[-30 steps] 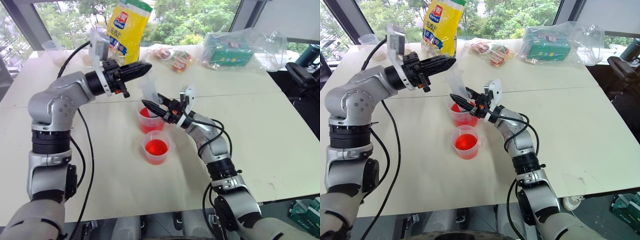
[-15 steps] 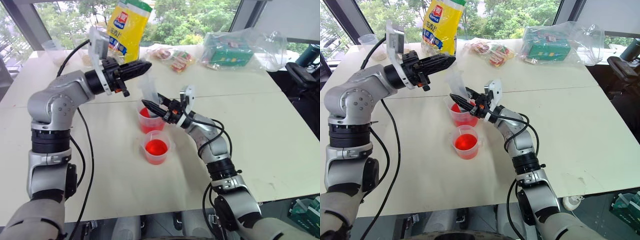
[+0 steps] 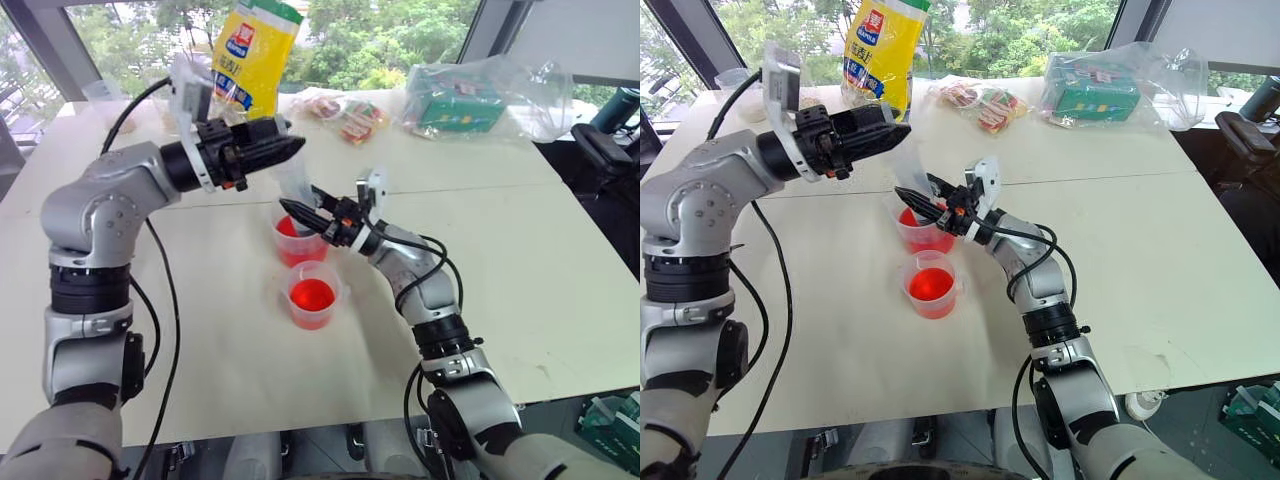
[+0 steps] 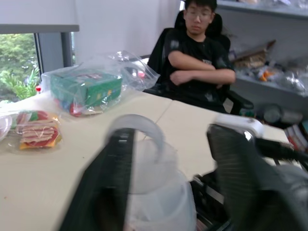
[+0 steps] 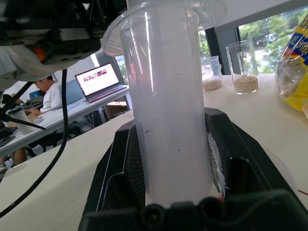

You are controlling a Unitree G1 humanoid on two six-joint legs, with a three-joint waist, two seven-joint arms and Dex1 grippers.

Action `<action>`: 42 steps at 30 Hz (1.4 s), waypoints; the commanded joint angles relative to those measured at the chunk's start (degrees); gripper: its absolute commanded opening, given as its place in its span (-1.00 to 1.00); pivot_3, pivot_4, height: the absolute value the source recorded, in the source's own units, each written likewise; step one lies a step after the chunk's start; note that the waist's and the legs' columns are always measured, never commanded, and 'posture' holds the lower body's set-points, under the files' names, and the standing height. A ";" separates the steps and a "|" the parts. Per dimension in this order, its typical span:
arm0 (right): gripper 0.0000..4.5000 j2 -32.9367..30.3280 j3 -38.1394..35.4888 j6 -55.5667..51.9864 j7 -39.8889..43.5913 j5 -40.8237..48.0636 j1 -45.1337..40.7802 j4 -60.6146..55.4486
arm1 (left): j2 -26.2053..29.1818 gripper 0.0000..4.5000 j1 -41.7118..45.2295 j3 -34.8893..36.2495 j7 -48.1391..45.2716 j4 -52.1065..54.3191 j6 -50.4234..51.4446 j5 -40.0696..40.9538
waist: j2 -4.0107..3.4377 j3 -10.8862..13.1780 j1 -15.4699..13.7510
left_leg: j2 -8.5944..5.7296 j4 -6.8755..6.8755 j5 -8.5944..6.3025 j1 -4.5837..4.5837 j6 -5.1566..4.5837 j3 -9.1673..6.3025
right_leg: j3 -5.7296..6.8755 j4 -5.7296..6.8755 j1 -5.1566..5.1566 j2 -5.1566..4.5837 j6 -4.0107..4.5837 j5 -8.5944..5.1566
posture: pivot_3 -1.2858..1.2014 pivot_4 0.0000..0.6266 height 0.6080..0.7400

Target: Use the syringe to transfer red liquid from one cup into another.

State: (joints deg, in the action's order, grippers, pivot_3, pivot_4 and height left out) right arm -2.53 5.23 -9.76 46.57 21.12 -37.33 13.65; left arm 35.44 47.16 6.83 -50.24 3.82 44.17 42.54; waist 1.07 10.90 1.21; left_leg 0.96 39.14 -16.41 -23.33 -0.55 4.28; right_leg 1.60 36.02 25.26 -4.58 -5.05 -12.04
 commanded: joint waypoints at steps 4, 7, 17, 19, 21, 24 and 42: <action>-0.38 1.16 -1.44 -0.71 -0.65 2.57 -4.43 -4.02 | 5.65 0.99 -3.06 4.43 -2.01 3.28 0.38 1.24 | -0.01 0.01 0.04 | 0.00 0.00 0.00 0.00 0.00 0.00 | 0.00 0.01 0.01 0.00 0.00 0.00 | 0.03 -0.52 1.00; -0.38 1.30 -2.42 -0.99 -1.12 3.18 -5.58 -3.83 | 7.48 0.99 -4.36 5.35 -2.55 3.85 0.95 1.79 | -0.01 0.01 -0.02 | 0.00 0.00 0.00 -0.01 0.00 0.00 | 0.00 0.01 0.03 0.00 0.00 0.00 | 0.03 -0.52 1.00; -0.38 1.13 -2.79 -2.55 -1.70 4.89 -5.23 -7.47 | 8.68 0.99 -5.15 6.70 -1.33 3.67 0.83 1.78 | -0.01 0.01 -0.14 | -0.02 0.00 0.00 -0.04 -0.01 0.00 | 0.01 -0.01 0.03 -0.04 0.00 0.00 | 0.03 -0.52 1.00; -0.38 0.30 -3.39 -4.63 -2.36 6.30 -5.19 -11.74 | 9.00 0.99 -4.91 6.84 -1.53 3.44 1.01 1.88 | -0.01 0.01 -0.12 | -0.01 0.00 0.00 -0.04 -0.01 0.00 | 0.01 0.00 0.04 -0.03 0.00 0.00 | 0.03 -0.52 1.00; -0.38 -0.59 -3.80 -6.60 -2.95 7.65 -5.16 -15.12 | 9.27 0.99 -4.67 6.97 -1.74 3.24 1.31 2.14 | -0.01 0.01 -0.13 | -0.01 0.00 0.00 -0.05 0.00 -0.01 | 0.01 0.00 0.05 -0.03 0.00 0.00 | 0.03 -0.52 1.00; -0.38 -2.55 -4.59 -10.89 -3.88 11.05 -4.64 -21.52 | 9.93 0.99 -4.40 6.88 -2.47 2.98 1.65 2.43 | -0.01 0.01 -0.18 | -0.01 0.00 0.00 -0.05 0.00 0.00 | 0.01 0.00 0.05 -0.03 0.00 0.00 | 0.03 -0.52 1.00; -0.38 -9.83 2.00 -14.36 -1.07 13.99 14.36 -34.13 | 10.42 0.99 1.63 5.37 -6.14 0.89 6.64 5.32 | 0.01 0.00 -0.30 | -0.02 0.00 -0.02 -0.05 -0.03 0.03 | 0.01 -0.09 0.03 -0.01 0.01 -0.02 | 0.03 -0.52 1.00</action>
State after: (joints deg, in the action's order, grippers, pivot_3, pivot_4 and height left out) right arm -12.44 7.14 -26.13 45.05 35.05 -22.59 -19.38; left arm 45.79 47.53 11.60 -56.07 3.20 50.47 46.66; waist 1.09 10.90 0.90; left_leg 0.94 39.14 -16.42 -23.39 -0.58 4.31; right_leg 1.60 35.93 25.29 -4.59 -5.04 -12.06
